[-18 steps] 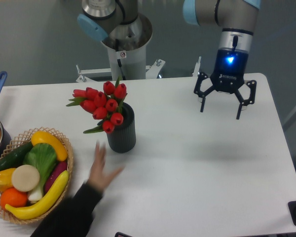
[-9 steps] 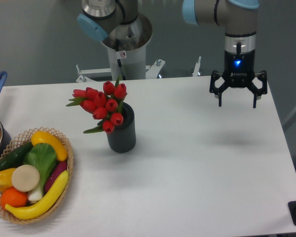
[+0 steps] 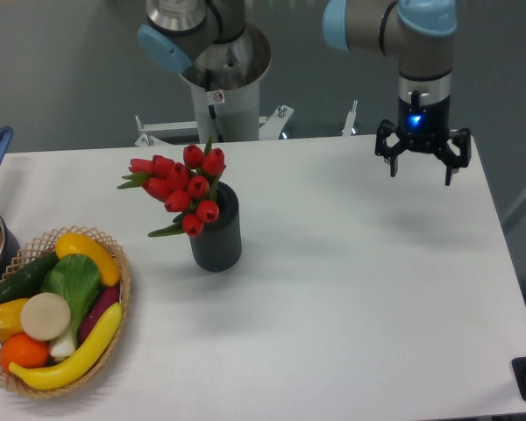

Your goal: Insert the flowers into the vase

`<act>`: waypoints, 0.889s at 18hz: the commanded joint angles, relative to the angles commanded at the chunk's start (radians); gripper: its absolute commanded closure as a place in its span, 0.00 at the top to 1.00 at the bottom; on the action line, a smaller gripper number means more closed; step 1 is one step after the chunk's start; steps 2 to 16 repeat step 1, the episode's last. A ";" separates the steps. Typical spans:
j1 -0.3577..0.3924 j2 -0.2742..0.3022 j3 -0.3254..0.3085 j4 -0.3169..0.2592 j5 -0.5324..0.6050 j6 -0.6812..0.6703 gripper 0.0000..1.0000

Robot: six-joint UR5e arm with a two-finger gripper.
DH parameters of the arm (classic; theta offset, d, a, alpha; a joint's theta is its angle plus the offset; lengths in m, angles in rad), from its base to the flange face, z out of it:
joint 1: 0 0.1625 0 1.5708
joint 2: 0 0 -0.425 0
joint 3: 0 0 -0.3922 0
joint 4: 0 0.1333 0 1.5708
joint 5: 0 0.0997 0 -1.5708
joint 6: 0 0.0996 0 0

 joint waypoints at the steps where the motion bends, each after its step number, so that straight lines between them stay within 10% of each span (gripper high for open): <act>1: 0.000 -0.003 0.000 0.000 0.000 0.002 1.00; 16: 0.000 -0.003 0.000 0.000 0.000 0.002 1.00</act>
